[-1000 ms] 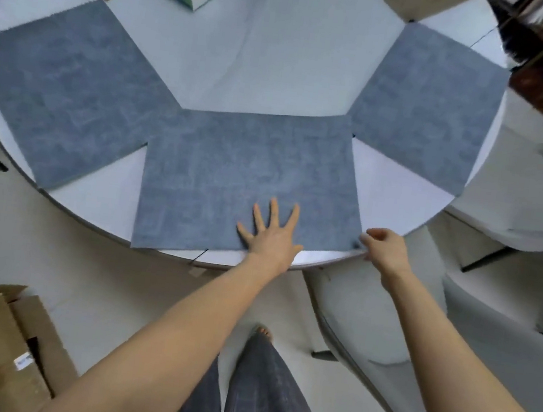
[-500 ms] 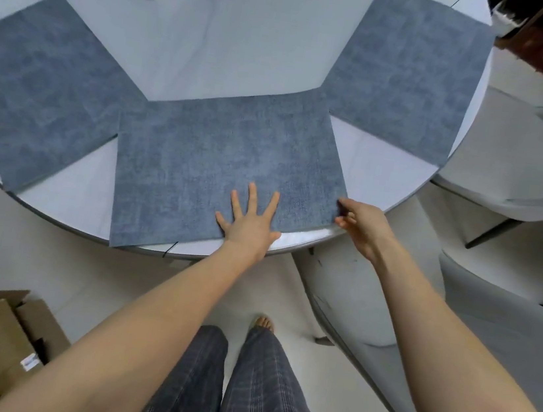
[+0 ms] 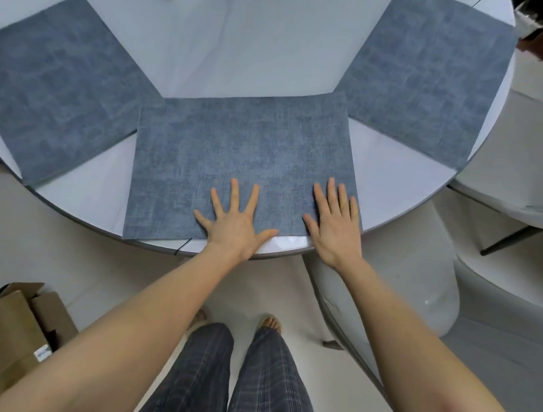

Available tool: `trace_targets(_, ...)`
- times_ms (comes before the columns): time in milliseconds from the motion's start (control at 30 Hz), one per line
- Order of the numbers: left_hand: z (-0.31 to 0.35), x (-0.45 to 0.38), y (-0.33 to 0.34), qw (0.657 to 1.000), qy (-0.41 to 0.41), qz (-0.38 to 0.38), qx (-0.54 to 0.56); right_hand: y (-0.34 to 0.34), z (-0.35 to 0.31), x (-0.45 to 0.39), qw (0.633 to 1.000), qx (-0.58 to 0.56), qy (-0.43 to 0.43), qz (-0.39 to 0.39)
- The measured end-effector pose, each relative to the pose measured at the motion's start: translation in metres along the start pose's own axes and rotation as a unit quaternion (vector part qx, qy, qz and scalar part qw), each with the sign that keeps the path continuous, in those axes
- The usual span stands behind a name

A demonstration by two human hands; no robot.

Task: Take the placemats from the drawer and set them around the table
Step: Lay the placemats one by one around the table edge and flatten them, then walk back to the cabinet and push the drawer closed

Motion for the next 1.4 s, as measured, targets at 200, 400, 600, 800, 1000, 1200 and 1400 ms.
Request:
trace_targets(200,-0.004,-0.001,0.001,0.999,0.002,-0.019,0.031,0.006,0.019,0.001,1.0,-0.005,0.003,-0.009)
trace_targets(400,-0.024,0.001,-0.027,0.998,0.025,-0.052,0.036,-0.015,0.021,0.014,0.992,0.026,0.114,-0.048)
trace_targets(600,-0.106,0.015,-0.078,0.995,0.057,-0.079,0.002,-0.055,-0.081,-0.005,0.999,0.01,0.006,-0.043)
trace_targets(800,-0.238,0.044,-0.124,0.999,0.028,-0.031,0.011,-0.058,-0.243,-0.058,0.988,0.063,-0.073,-0.121)
trace_targets(1000,-0.399,0.072,-0.154,0.999,0.012,0.031,-0.013,-0.03,-0.434,-0.098,0.973,0.09,-0.14,-0.161)
trace_targets(1200,-0.548,0.083,-0.189,0.999,-0.019,0.039,-0.018,-0.018,-0.587,-0.125,0.968,0.089,-0.163,-0.169)
trace_targets(1400,-0.645,0.043,-0.242,0.999,-0.031,0.034,-0.013,-0.024,-0.67,-0.194,0.964,0.111,-0.156,-0.185)
Point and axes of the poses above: each hand's wrist, its own x-axis away from the middle knuckle, its own y-axis out of the palm, z = x × y, the point moved 2 cm from there along -x, towards the middle knuckle, and after that the axes turned 11 degrees about -z, right-handed, at the moved point
